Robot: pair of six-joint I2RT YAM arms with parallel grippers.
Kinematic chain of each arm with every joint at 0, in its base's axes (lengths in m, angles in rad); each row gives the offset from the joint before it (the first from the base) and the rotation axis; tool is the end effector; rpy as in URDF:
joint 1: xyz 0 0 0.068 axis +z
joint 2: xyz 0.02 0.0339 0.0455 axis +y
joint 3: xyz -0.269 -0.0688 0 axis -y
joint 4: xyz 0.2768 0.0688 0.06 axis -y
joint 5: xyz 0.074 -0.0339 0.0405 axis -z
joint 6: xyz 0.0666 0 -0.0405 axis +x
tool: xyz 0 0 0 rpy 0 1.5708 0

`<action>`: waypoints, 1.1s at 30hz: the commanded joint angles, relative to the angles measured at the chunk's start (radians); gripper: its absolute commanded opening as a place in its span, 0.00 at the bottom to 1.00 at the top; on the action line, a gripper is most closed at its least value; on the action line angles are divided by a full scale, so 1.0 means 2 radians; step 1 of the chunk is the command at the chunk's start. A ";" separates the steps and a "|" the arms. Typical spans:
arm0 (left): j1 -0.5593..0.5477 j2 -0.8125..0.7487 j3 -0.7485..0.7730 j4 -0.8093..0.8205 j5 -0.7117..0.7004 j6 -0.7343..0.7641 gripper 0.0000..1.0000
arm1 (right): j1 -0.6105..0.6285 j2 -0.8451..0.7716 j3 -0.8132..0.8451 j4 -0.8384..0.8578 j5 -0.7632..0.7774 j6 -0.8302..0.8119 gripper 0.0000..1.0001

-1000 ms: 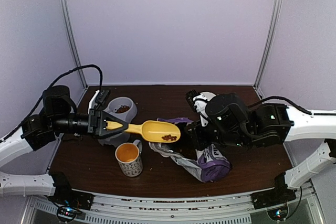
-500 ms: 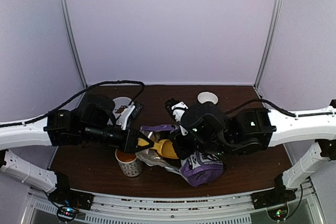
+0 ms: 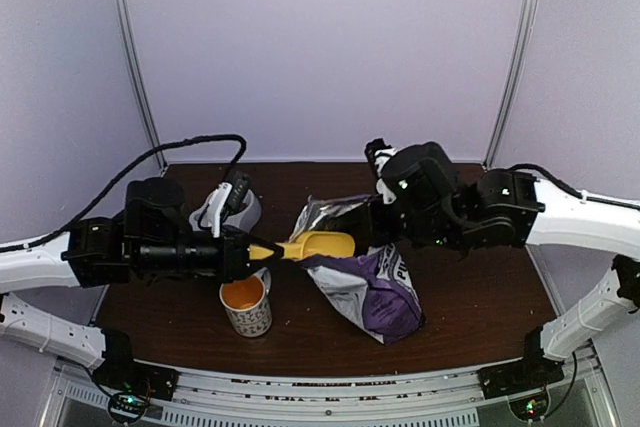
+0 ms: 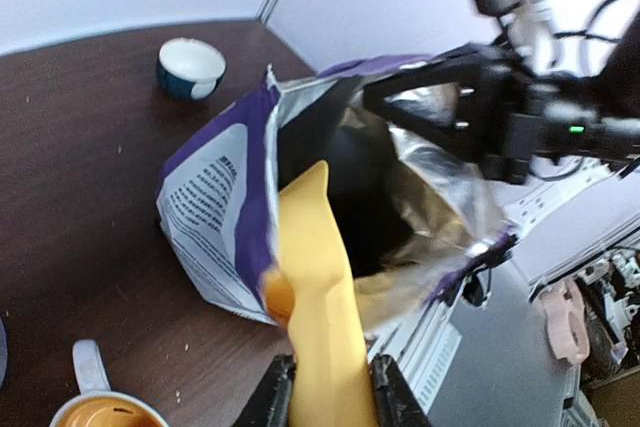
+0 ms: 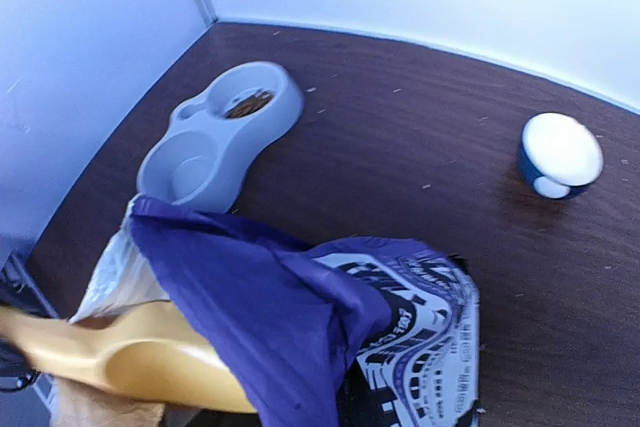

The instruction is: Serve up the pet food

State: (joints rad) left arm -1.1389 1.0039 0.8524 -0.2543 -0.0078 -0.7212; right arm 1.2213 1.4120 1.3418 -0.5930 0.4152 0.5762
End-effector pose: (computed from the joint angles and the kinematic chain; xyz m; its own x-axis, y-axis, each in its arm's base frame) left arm 0.1208 -0.2608 0.3025 -0.7218 -0.0114 -0.6921 0.5707 0.5560 -0.6044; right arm 0.1499 0.3329 0.3365 -0.5859 -0.1516 -0.7961 -0.5148 0.8283 0.2211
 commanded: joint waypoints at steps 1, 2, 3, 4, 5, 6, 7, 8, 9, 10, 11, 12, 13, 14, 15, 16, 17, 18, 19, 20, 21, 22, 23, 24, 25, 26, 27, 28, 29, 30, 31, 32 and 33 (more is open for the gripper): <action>0.008 -0.046 0.034 -0.009 -0.052 0.023 0.00 | -0.094 -0.068 -0.021 -0.022 0.052 -0.057 0.00; 0.010 -0.049 0.043 -0.008 -0.055 0.023 0.00 | -0.112 -0.077 -0.022 -0.016 0.044 -0.072 0.00; 0.013 -0.049 0.051 -0.007 -0.057 0.023 0.00 | -0.127 -0.085 -0.022 -0.009 0.035 -0.087 0.00; 0.018 -0.047 0.060 -0.006 -0.057 0.022 0.00 | -0.139 -0.090 -0.020 -0.004 0.028 -0.098 0.00; 0.023 -0.042 0.066 0.000 -0.055 0.017 0.00 | -0.148 -0.093 -0.015 -0.001 0.021 -0.106 0.00; 0.027 -0.038 0.069 0.013 -0.047 0.012 0.00 | -0.155 -0.094 -0.010 0.002 0.012 -0.114 0.00; 0.030 -0.033 0.070 0.031 -0.040 0.007 0.00 | -0.159 -0.093 -0.006 0.005 0.006 -0.121 0.00; 0.032 -0.028 0.070 0.049 -0.035 0.003 0.00 | -0.160 -0.092 -0.004 0.008 0.003 -0.124 0.00; 0.034 -0.021 0.071 0.069 -0.025 0.005 0.00 | -0.160 -0.090 -0.003 0.010 -0.002 -0.125 0.00; 0.036 -0.011 0.075 0.083 -0.016 0.008 0.00 | -0.160 -0.089 -0.005 0.015 -0.010 -0.125 0.00; 0.038 0.004 0.083 0.089 -0.010 0.012 0.00 | -0.160 -0.088 -0.010 0.022 -0.020 -0.122 0.00; 0.040 0.016 0.094 0.089 -0.002 0.017 0.00 | -0.160 -0.088 -0.016 0.029 -0.031 -0.119 0.00; 0.042 0.028 0.106 0.090 0.006 0.021 0.00 | -0.160 -0.088 -0.022 0.035 -0.042 -0.116 0.00; 0.043 0.037 0.116 0.090 0.010 0.025 0.00 | -0.160 -0.089 -0.028 0.042 -0.052 -0.111 0.00; 0.043 0.044 0.125 0.090 0.012 0.027 0.00 | -0.159 -0.090 -0.034 0.046 -0.060 -0.107 0.00; 0.044 0.046 0.131 0.092 0.012 0.026 0.00 | -0.158 -0.092 -0.039 0.050 -0.065 -0.104 0.00; 0.046 0.045 0.134 0.094 0.011 0.021 0.00 | -0.157 -0.095 -0.044 0.053 -0.066 -0.103 0.00; 0.051 0.040 0.132 0.096 0.008 0.013 0.00 | -0.157 -0.098 -0.047 0.055 -0.066 -0.105 0.00; 0.058 0.033 0.125 0.097 0.007 0.001 0.00 | -0.156 -0.100 -0.049 0.056 -0.066 -0.111 0.00; 0.070 0.024 0.115 0.100 0.012 -0.013 0.00 | -0.156 -0.100 -0.049 0.056 -0.071 -0.119 0.00; 0.083 0.014 0.101 0.107 0.020 -0.027 0.00 | -0.155 -0.100 -0.049 0.056 -0.082 -0.130 0.00; 0.096 0.001 0.084 0.120 0.030 -0.039 0.00 | -0.154 -0.097 -0.048 0.057 -0.098 -0.141 0.00; 0.110 -0.013 0.066 0.133 0.038 -0.049 0.00 | -0.149 -0.091 -0.046 0.054 -0.105 -0.150 0.00; 0.118 -0.025 0.051 0.142 0.046 -0.054 0.00 | -0.139 -0.083 -0.046 0.049 -0.103 -0.155 0.00; 0.124 -0.037 0.041 0.145 0.054 -0.058 0.00 | -0.126 -0.074 -0.044 0.044 -0.100 -0.156 0.00; 0.127 -0.047 0.035 0.143 0.063 -0.057 0.00 | -0.112 -0.065 -0.047 0.038 -0.096 -0.153 0.00; 0.128 -0.055 0.032 0.139 0.074 -0.051 0.00 | -0.093 -0.054 -0.054 0.042 -0.092 -0.145 0.00; 0.128 -0.064 0.032 0.132 0.086 -0.042 0.00 | -0.073 -0.049 -0.068 0.054 -0.091 -0.134 0.00; 0.128 -0.071 0.031 0.127 0.100 -0.035 0.00 | -0.052 -0.041 -0.082 0.070 -0.093 -0.120 0.00; 0.128 -0.082 0.028 0.121 0.110 -0.028 0.00 | -0.032 -0.030 -0.099 0.088 -0.096 -0.105 0.00; 0.128 -0.094 0.023 0.113 0.116 -0.022 0.00 | -0.013 -0.021 -0.114 0.106 -0.102 -0.086 0.00; 0.129 -0.105 0.014 0.107 0.120 -0.017 0.00 | 0.006 -0.012 -0.128 0.127 -0.110 -0.067 0.00; 0.128 -0.119 0.005 0.103 0.123 -0.012 0.00 | 0.024 -0.003 -0.140 0.144 -0.117 -0.050 0.00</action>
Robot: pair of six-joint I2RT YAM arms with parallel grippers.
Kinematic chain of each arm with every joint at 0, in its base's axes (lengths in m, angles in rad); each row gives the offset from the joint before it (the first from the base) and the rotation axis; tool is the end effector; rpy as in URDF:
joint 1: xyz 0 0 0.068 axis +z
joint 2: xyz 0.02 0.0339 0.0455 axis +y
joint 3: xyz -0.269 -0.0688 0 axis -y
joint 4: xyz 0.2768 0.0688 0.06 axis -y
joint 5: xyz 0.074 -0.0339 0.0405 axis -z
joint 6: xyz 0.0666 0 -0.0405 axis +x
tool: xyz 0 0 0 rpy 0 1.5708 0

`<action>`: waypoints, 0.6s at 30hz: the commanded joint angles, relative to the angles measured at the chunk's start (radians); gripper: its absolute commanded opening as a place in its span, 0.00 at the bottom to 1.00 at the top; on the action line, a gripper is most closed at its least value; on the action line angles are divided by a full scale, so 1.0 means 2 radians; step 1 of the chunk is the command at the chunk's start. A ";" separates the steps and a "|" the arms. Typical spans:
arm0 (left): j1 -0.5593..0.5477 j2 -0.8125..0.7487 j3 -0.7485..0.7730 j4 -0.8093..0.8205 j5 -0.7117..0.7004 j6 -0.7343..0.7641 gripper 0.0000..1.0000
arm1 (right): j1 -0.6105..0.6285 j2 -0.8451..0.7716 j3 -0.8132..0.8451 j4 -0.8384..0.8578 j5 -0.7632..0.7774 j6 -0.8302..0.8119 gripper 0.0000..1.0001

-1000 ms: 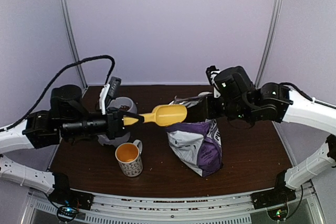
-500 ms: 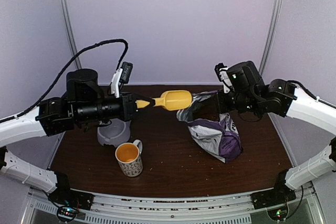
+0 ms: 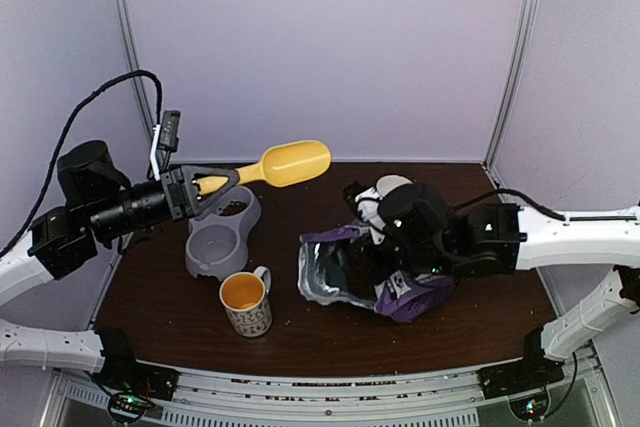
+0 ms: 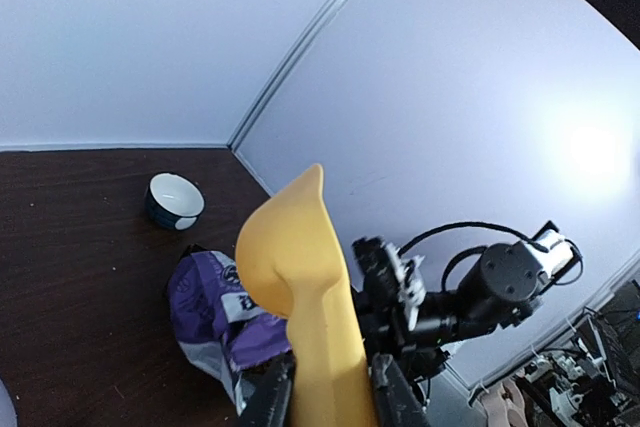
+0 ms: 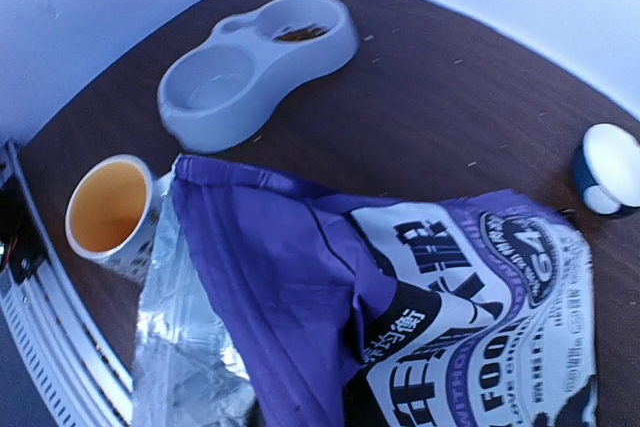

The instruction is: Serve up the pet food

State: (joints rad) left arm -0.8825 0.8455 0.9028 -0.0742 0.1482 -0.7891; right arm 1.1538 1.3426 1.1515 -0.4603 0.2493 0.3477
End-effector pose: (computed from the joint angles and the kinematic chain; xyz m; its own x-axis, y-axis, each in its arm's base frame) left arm 0.1540 -0.2027 0.3882 -0.6163 -0.3558 -0.7026 0.5966 0.3715 -0.7114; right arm 0.1578 0.3156 0.2979 -0.5057 -0.3263 -0.7986 -0.6746 0.7266 0.1303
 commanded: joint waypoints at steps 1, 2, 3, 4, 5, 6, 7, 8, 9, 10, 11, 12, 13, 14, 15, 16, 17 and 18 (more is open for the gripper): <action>0.000 -0.052 -0.032 0.008 0.048 0.028 0.00 | 0.080 0.042 -0.054 0.093 -0.036 0.082 0.00; 0.000 -0.064 -0.047 0.004 0.055 0.034 0.00 | 0.096 0.050 -0.062 0.102 -0.033 0.094 0.00; 0.000 -0.075 -0.057 -0.002 0.059 0.040 0.00 | 0.107 0.058 -0.067 0.107 -0.028 0.104 0.00; 0.000 -0.082 -0.066 -0.012 0.063 0.045 0.00 | 0.116 0.062 -0.072 0.111 -0.024 0.112 0.00; 0.000 -0.089 -0.072 -0.026 0.066 0.052 0.00 | 0.121 0.064 -0.075 0.112 -0.021 0.119 0.00; 0.000 -0.093 -0.076 -0.039 0.068 0.059 0.00 | 0.125 0.063 -0.080 0.110 -0.016 0.122 0.00; 0.000 -0.097 -0.082 -0.048 0.071 0.063 0.00 | 0.128 0.060 -0.084 0.109 -0.010 0.123 0.00; -0.001 -0.101 -0.089 -0.052 0.074 0.064 0.00 | 0.130 0.056 -0.091 0.109 -0.005 0.121 0.00; -0.002 -0.105 -0.097 -0.049 0.078 0.063 0.00 | 0.131 0.052 -0.098 0.111 -0.003 0.120 0.00; -0.006 -0.109 -0.106 -0.041 0.081 0.060 0.00 | 0.131 0.047 -0.108 0.114 0.002 0.117 0.00; -0.012 -0.113 -0.113 -0.033 0.083 0.059 0.00 | 0.131 0.042 -0.117 0.112 0.012 0.117 0.00; -0.019 -0.116 -0.116 -0.030 0.082 0.060 0.00 | 0.131 0.037 -0.119 0.102 0.025 0.115 0.00; -0.029 -0.117 -0.116 -0.032 0.080 0.064 0.00 | 0.131 0.031 -0.117 0.087 0.038 0.115 0.00; -0.041 -0.115 -0.113 -0.037 0.076 0.068 0.00 | 0.131 0.023 -0.116 0.076 0.052 0.112 0.00; -0.055 -0.112 -0.109 -0.045 0.069 0.075 0.00 | 0.130 0.013 -0.114 0.068 0.063 0.110 0.00; -0.072 -0.108 -0.106 -0.054 0.060 0.080 0.00 | 0.130 0.003 -0.116 0.067 0.074 0.110 0.00; -0.087 -0.105 -0.102 -0.062 0.049 0.086 0.00 | 0.127 -0.010 -0.122 0.072 0.077 0.110 0.00; -0.101 -0.101 -0.101 -0.067 0.044 0.088 0.00 | 0.121 -0.016 -0.129 0.078 0.075 0.114 0.00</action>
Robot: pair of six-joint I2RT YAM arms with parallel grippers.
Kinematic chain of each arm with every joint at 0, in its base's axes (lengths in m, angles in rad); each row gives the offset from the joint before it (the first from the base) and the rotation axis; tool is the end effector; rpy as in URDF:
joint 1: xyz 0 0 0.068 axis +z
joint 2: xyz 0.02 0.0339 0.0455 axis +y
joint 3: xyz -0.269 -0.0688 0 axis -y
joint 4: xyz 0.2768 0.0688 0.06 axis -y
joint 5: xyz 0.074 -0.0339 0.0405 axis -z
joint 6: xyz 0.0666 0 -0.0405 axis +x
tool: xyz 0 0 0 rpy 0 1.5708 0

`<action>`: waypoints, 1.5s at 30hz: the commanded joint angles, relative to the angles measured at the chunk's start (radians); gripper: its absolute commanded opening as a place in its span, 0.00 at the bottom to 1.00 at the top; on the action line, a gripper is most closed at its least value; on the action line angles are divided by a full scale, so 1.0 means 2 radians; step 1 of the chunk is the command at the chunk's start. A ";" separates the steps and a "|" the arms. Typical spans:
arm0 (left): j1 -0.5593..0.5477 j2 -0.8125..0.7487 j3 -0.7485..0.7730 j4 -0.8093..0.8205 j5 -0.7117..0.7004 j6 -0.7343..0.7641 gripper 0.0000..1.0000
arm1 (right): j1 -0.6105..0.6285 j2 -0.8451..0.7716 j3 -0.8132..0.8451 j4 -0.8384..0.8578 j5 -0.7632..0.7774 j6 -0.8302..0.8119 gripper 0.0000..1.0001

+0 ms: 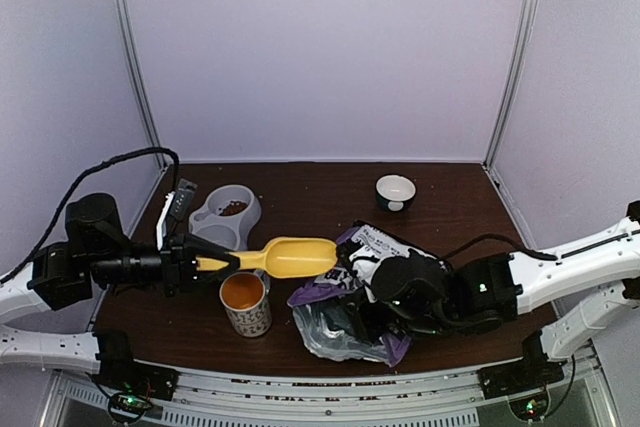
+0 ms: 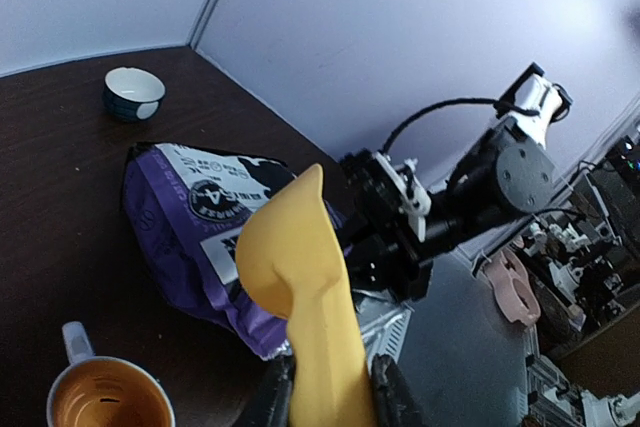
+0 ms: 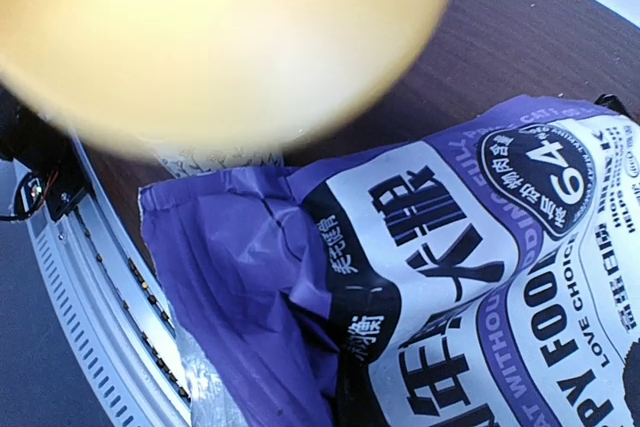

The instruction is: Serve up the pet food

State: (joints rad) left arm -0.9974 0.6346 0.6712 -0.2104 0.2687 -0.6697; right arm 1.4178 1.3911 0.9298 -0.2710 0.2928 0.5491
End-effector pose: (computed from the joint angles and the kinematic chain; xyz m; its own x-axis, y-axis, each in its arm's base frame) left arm 0.1012 -0.1893 0.3192 -0.6644 -0.0744 -0.7437 0.6880 0.3280 -0.6474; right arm 0.0722 0.3419 0.2166 -0.5637 -0.3768 -0.7350 -0.7261 0.6503 0.2235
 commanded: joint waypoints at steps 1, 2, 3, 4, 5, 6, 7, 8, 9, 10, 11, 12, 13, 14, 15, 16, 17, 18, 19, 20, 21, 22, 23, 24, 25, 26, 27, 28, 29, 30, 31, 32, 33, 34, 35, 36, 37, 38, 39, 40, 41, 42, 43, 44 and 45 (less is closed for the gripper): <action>-0.054 0.006 0.013 0.002 -0.018 0.027 0.00 | -0.018 -0.042 -0.025 -0.012 0.048 0.021 0.00; -0.062 0.005 0.009 0.006 -0.020 0.023 0.00 | -0.026 -0.041 -0.031 -0.009 0.041 0.030 0.00; -0.069 0.003 0.006 0.010 -0.020 0.019 0.00 | -0.031 -0.039 -0.034 -0.007 0.038 0.035 0.00; -0.074 0.000 0.003 0.013 -0.021 0.016 0.00 | -0.032 -0.037 -0.035 -0.006 0.039 0.041 0.00; -0.079 -0.003 0.001 0.012 -0.025 0.013 0.00 | -0.032 -0.035 -0.034 -0.006 0.039 0.044 0.00; -0.083 -0.005 0.001 0.003 -0.031 0.009 0.00 | -0.032 -0.034 -0.033 -0.004 0.040 0.046 0.00; -0.089 -0.006 0.004 -0.005 -0.042 0.007 0.00 | -0.032 -0.033 -0.031 -0.002 0.039 0.049 0.00; -0.097 -0.004 0.005 -0.016 -0.052 0.006 0.00 | -0.032 -0.033 -0.030 -0.001 0.040 0.050 0.00; -0.106 0.000 0.009 -0.028 -0.063 0.005 0.00 | -0.032 -0.032 -0.028 0.000 0.039 0.051 0.00; -0.114 0.009 0.013 -0.042 -0.076 0.005 0.00 | -0.032 -0.031 -0.026 0.001 0.040 0.050 0.00; -0.125 0.021 0.018 -0.056 -0.090 0.005 0.00 | -0.031 -0.029 -0.021 0.001 0.040 0.050 0.00; -0.135 0.034 0.025 -0.068 -0.106 0.004 0.00 | -0.030 -0.027 -0.017 -0.001 0.040 0.050 0.00; -0.146 0.050 0.031 -0.076 -0.123 0.004 0.00 | -0.028 -0.026 -0.013 0.000 0.040 0.050 0.00; -0.155 0.066 0.036 -0.078 -0.137 0.004 0.00 | -0.026 -0.024 -0.010 0.001 0.041 0.050 0.00; -0.162 0.084 0.040 -0.078 -0.145 0.003 0.00 | -0.024 -0.022 -0.007 0.003 0.041 0.051 0.00; -0.167 0.101 0.047 -0.082 -0.153 0.002 0.00 | -0.022 -0.020 -0.005 0.005 0.043 0.052 0.00; -0.174 0.118 0.053 -0.088 -0.182 -0.001 0.00 | -0.020 -0.019 -0.002 0.006 0.044 0.053 0.00; -0.182 0.131 0.056 -0.091 -0.209 -0.002 0.00 | -0.018 -0.017 0.000 0.007 0.045 0.055 0.00; -0.188 0.137 0.058 -0.091 -0.239 -0.004 0.00 | -0.016 -0.016 0.003 0.008 0.046 0.054 0.00; -0.194 0.140 0.058 -0.091 -0.277 -0.012 0.00 | -0.012 -0.015 0.005 0.009 0.049 0.054 0.00; -0.201 0.141 0.055 -0.084 -0.306 -0.017 0.00 | -0.008 -0.014 0.008 0.009 0.052 0.054 0.00; -0.205 0.145 0.052 -0.072 -0.330 -0.017 0.00 | -0.005 -0.012 0.010 0.009 0.053 0.055 0.00; -0.207 0.150 0.048 -0.055 -0.344 -0.018 0.00 | -0.001 -0.011 0.013 0.012 0.053 0.055 0.00; -0.208 0.158 0.043 -0.032 -0.350 -0.012 0.00 | 0.001 -0.008 0.016 0.013 0.053 0.055 0.00; -0.209 0.168 0.041 -0.009 -0.357 -0.006 0.00 | 0.005 -0.005 0.020 0.013 0.054 0.056 0.00; -0.211 0.182 0.042 0.009 -0.367 -0.003 0.00 | 0.008 -0.001 0.025 0.013 0.055 0.056 0.00; -0.213 0.196 0.044 0.027 -0.376 0.003 0.00 | 0.011 0.001 0.029 0.014 0.057 0.057 0.00; -0.216 0.212 0.046 0.049 -0.386 0.015 0.00 | 0.012 0.003 0.032 0.017 0.057 0.058 0.00; -0.221 0.231 0.050 0.065 -0.403 0.023 0.00 | 0.014 0.006 0.034 0.023 0.057 0.059 0.00; -0.224 0.250 0.056 0.075 -0.422 0.029 0.00 | 0.015 0.008 0.036 0.028 0.056 0.061 0.00; -0.225 0.271 0.065 0.079 -0.437 0.033 0.00 | 0.016 0.010 0.037 0.035 0.055 0.062 0.00; -0.226 0.290 0.075 0.080 -0.455 0.037 0.00 | 0.017 0.012 0.038 0.046 0.052 0.061 0.00; -0.226 0.309 0.080 0.084 -0.472 0.038 0.00 | 0.018 0.015 0.039 0.052 0.049 0.061 0.00; -0.226 0.326 0.083 0.088 -0.491 0.036 0.00 | 0.019 0.018 0.039 0.055 0.047 0.061 0.00; -0.226 0.341 0.084 0.093 -0.508 0.033 0.00 | 0.021 0.021 0.042 0.044 0.057 0.069 0.00; -0.226 0.353 0.083 0.102 -0.521 0.026 0.00 | 0.020 0.023 0.044 0.032 0.068 0.074 0.00; -0.225 0.362 0.081 0.109 -0.533 0.021 0.00 | 0.020 0.023 0.044 0.025 0.074 0.068 0.00; -0.225 0.369 0.078 0.116 -0.538 0.016 0.00 | 0.021 0.020 0.040 0.023 0.077 0.062 0.00; -0.226 0.372 0.074 0.131 -0.536 0.017 0.00 | 0.021 0.014 0.035 0.025 0.077 0.057 0.00; -0.226 0.373 0.065 0.151 -0.527 0.023 0.00 | 0.020 0.007 0.028 0.031 0.076 0.053 0.00; -0.225 0.375 0.056 0.176 -0.514 0.031 0.00 | 0.020 0.000 0.021 0.037 0.074 0.051 0.00; -0.225 0.378 0.047 0.196 -0.502 0.039 0.00 | 0.020 -0.007 0.017 0.040 0.072 0.049 0.00; -0.225 0.381 0.039 0.208 -0.495 0.042 0.00 | 0.019 -0.011 0.014 0.041 0.070 0.048 0.00; -0.225 0.386 0.032 0.217 -0.491 0.045 0.00 | 0.020 -0.014 0.013 0.039 0.068 0.048 0.00; -0.225 0.393 0.026 0.222 -0.487 0.050 0.00 | 0.019 -0.016 0.012 0.039 0.063 0.044 0.00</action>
State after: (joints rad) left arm -1.4662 1.3849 0.7799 0.1055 -0.6426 -0.6167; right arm 1.4395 1.4155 0.9710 -0.2344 0.4404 0.6525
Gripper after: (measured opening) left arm 0.209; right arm 0.004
